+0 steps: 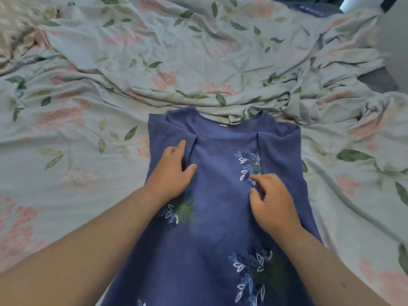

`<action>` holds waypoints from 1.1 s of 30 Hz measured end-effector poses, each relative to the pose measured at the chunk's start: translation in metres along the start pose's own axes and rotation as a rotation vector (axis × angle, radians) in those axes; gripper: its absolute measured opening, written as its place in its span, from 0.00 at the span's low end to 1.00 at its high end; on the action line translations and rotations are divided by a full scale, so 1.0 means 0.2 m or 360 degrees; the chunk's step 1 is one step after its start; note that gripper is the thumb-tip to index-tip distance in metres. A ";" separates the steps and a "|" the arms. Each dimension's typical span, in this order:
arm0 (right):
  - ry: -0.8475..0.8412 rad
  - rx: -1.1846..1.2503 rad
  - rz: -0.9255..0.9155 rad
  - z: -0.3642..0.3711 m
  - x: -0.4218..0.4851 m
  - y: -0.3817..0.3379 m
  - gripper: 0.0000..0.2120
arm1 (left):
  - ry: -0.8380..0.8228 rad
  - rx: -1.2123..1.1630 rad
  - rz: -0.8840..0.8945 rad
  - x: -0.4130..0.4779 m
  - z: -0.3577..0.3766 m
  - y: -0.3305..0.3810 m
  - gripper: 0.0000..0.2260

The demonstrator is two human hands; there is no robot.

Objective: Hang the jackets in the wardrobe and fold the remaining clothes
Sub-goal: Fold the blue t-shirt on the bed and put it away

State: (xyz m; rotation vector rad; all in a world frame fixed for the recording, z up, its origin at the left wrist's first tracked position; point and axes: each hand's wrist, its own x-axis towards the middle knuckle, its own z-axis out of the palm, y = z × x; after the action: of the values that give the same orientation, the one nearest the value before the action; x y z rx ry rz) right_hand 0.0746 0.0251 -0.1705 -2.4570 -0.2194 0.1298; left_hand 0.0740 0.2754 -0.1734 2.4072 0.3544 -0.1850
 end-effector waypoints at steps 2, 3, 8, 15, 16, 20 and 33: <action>0.0039 -0.0063 0.0066 -0.06 -0.08 0.10 0.13 | 0.0260 0.0147 0.0088 -0.13 0.00 -0.06 0.28; 0.0046 -0.0101 0.0102 -0.08 -0.13 0.15 0.12 | 0.0364 0.0235 0.0075 -0.21 0.00 -0.10 0.24; 0.0189 -0.0138 0.0271 -0.18 -0.49 0.36 0.13 | 0.0538 0.0366 -0.0333 -0.72 0.07 -0.29 0.17; 0.0065 0.0045 0.0806 -0.29 -1.00 0.50 0.03 | 0.0428 -0.0085 -0.0876 -1.36 0.12 -0.43 0.05; 0.0012 0.0044 0.0869 -0.30 -1.06 0.51 0.05 | 0.0393 -0.0150 -0.0975 -1.42 0.12 -0.44 0.05; -0.0252 -0.0005 0.1121 -0.36 -1.26 0.51 0.12 | 0.0272 -0.0156 -0.1117 -1.54 0.10 -0.48 0.08; -0.0051 0.1486 0.1799 -0.50 -1.41 0.47 0.05 | 0.0155 -0.0830 -0.1469 -1.70 0.01 -0.52 0.05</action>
State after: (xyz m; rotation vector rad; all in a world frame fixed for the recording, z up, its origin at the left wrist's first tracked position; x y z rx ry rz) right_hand -0.1753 -0.1614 -0.1415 -1.3809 1.0091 0.5898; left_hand -0.2815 0.2810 -0.1629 1.5947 1.3584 -0.3299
